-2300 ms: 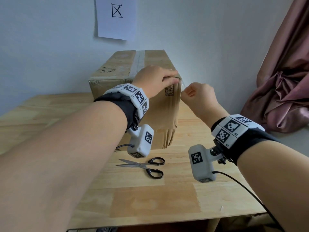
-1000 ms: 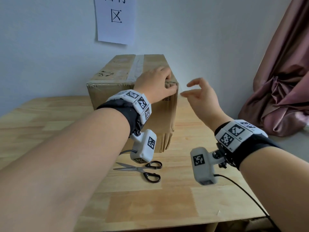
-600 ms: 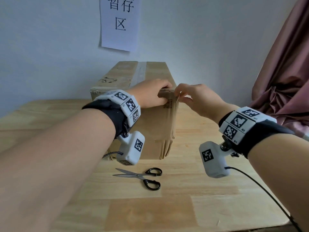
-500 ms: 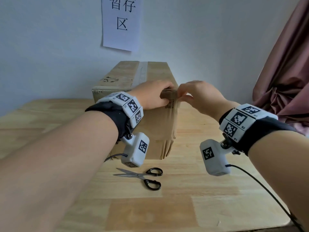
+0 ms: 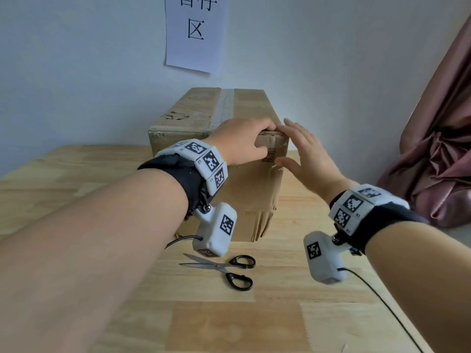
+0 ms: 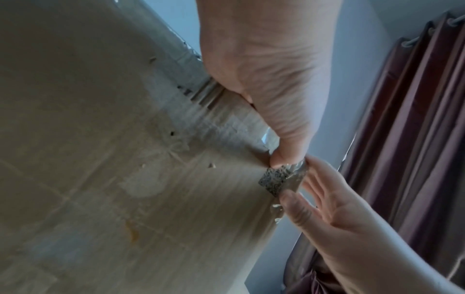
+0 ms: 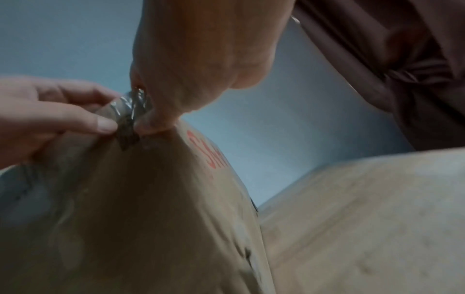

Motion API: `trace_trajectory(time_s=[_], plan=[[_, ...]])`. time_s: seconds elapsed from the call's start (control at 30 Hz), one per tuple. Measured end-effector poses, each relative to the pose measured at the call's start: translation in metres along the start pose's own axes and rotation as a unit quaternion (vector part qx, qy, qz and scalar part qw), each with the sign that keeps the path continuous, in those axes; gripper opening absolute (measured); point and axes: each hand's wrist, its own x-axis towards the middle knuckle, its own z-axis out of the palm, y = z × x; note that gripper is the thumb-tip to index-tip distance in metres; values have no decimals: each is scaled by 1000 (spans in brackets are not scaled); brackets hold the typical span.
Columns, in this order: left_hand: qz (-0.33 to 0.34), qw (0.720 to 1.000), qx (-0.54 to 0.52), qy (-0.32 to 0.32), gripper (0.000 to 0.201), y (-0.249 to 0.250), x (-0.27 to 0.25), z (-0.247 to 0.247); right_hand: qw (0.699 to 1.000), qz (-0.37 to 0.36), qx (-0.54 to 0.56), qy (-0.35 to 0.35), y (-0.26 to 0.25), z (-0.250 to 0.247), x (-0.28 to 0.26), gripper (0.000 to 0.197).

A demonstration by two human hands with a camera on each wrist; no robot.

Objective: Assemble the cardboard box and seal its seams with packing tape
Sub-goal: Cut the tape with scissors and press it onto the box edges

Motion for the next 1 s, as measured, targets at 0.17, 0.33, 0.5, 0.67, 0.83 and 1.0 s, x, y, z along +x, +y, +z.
trace_trajectory(time_s=[0.17,0.33,0.5,0.67,0.83,1.0], plan=[[-2,1000,28,3,43,-1,2,5,993,11,-76,-90,-16,-26,17,85],[19,997,72,2,53,1,-3,7,998,45,-7,-39,-18,-34,25,56],[-64,970,233,21,85,19,-15,38,993,72,88,31,-20,-26,21,30],[-101,975,152,124,76,22,-12,43,992,65,92,49,-27,-23,8,28],[-79,982,45,165,73,13,-7,39,994,28,103,23,-34,-30,-5,29],[-63,986,42,149,79,2,-13,30,990,23,137,-7,-40,-32,-3,32]])
